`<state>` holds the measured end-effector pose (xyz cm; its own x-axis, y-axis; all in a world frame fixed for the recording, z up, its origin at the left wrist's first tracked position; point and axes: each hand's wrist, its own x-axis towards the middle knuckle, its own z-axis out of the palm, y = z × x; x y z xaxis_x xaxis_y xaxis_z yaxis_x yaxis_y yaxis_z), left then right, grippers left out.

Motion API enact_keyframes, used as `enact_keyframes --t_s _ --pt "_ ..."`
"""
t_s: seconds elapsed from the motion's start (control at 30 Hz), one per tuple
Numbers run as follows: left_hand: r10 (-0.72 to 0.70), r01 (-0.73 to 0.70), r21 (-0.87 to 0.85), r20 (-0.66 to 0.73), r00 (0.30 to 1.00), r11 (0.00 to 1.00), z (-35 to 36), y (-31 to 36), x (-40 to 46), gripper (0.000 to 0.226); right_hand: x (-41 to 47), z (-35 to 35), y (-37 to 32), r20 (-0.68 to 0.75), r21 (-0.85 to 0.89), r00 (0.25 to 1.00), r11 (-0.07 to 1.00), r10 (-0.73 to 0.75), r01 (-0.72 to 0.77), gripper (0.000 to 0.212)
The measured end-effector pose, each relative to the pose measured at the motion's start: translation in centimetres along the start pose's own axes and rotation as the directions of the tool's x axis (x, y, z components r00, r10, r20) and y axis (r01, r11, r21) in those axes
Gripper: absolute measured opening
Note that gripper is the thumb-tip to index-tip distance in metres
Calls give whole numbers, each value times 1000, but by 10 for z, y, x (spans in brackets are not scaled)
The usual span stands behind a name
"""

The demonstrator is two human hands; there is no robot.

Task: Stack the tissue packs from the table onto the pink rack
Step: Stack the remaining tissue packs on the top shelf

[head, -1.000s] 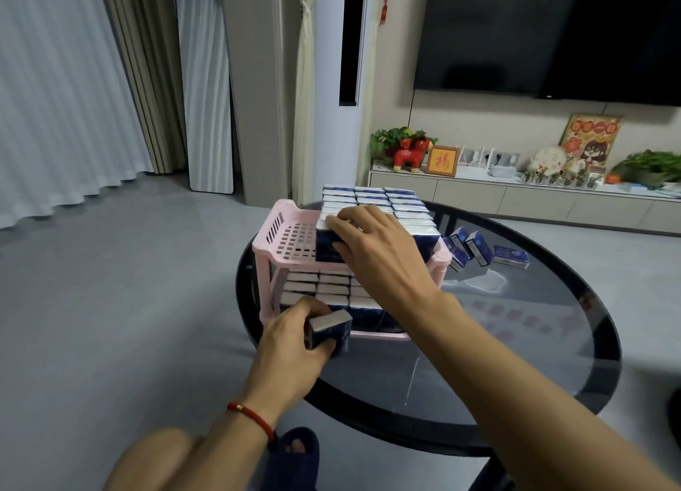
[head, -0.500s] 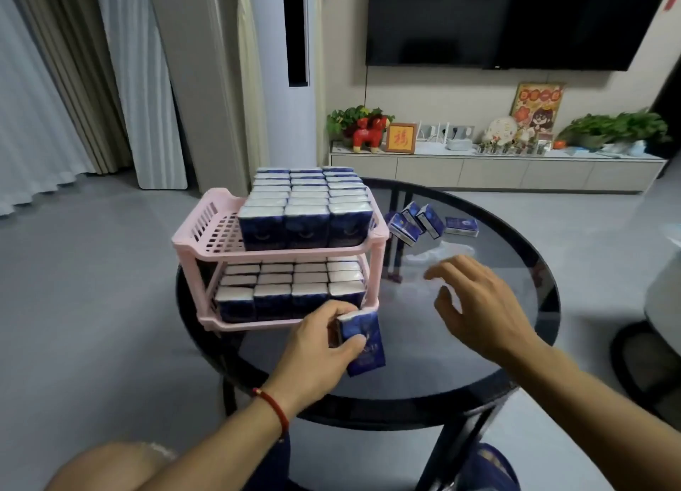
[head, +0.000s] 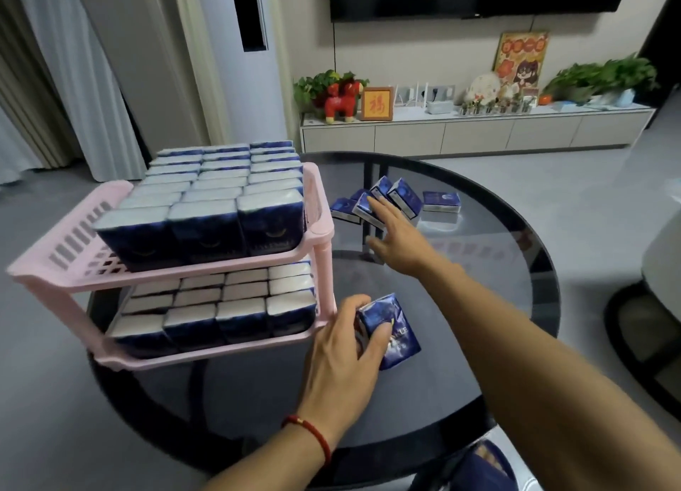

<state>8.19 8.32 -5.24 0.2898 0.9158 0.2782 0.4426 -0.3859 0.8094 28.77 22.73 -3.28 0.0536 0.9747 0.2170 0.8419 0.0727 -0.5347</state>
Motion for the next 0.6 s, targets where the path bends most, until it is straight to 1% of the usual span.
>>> enact_keyframes --t_s 0.07,0.17,0.27,0.33,0.37,0.47,0.5,0.53,0.57,0.6 --pt "2 -2 -26 -7 1000 1000 0 1 0 21 23 10 7 -30 -26 999 999 36 -36 79" --pt "15 -15 -28 -15 1000 999 3 2 1 19 32 14 13 -98 -149 989 980 114 -128 71" --pt "13 -13 -22 -29 1000 1000 3 -1 2 19 16 9 17 -163 -195 984 975 73 -105 50" --pt "4 -5 -37 -24 1000 999 4 -1 2 19 -4 2 20 -171 -236 985 970 15 -56 42" --pt "0 -1 -49 -18 1000 999 4 0 2 20 -15 -4 21 -170 -226 985 973 8 -47 40" --pt "0 -2 -70 -18 1000 998 3 1 2 22 -50 -30 19 -139 -96 989 993 52 -66 29" --pt "1 -3 -73 -22 1000 997 2 0 2 22 -62 -40 15 -129 9 989 997 75 -75 24" --pt "-3 2 -78 -21 1000 997 2 0 2 22 -77 -50 8 -114 167 985 980 130 -110 21" --pt "-10 8 -85 -21 1000 996 1 -1 3 22 -91 -58 0 -76 354 976 921 202 -163 20" --pt "-15 13 -97 -24 1000 995 1 -1 2 22 -108 -65 -7 -15 505 963 833 269 -225 23"
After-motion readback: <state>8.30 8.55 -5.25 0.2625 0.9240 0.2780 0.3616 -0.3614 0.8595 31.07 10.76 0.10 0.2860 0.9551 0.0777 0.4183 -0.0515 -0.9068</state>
